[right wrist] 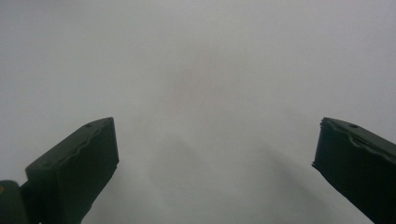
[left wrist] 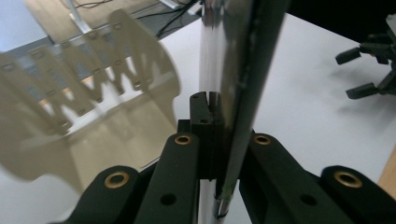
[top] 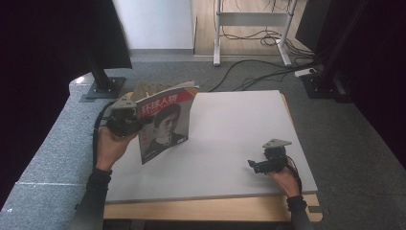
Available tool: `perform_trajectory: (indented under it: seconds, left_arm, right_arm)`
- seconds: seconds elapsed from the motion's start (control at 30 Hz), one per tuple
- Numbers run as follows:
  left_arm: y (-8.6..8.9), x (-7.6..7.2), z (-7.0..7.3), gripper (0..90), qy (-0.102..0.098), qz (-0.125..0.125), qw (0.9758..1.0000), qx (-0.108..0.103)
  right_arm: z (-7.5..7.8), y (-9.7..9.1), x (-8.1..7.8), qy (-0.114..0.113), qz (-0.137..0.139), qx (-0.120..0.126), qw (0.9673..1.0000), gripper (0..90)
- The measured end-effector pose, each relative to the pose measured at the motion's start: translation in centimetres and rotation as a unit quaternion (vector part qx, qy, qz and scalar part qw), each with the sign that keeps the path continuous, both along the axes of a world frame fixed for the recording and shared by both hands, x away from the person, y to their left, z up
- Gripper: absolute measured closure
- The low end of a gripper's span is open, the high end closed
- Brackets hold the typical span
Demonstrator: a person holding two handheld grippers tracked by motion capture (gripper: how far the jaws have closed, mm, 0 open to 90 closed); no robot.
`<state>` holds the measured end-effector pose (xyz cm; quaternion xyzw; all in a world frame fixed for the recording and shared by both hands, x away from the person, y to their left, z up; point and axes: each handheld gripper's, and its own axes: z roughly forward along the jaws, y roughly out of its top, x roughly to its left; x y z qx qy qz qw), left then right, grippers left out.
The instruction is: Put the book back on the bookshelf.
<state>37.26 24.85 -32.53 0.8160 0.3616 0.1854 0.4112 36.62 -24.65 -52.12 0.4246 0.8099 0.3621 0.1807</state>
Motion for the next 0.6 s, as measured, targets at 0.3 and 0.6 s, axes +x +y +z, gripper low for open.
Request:
perform_trajectory:
  seconds: [0.3,0.6]
  left_arm:
    - [3.4,-0.7,0.4,87.1,0.0,0.049,0.9988,0.001]
    - [6.8,-1.1,0.9,87.1,-0.001,0.098,0.9952,-0.008]
  right_arm:
    - [-1.5,0.1,0.1,0.01,-0.007,-0.014,0.9998,0.0]
    - [-1.5,0.1,0.1,0.009,-0.007,-0.014,0.9998,0.0]
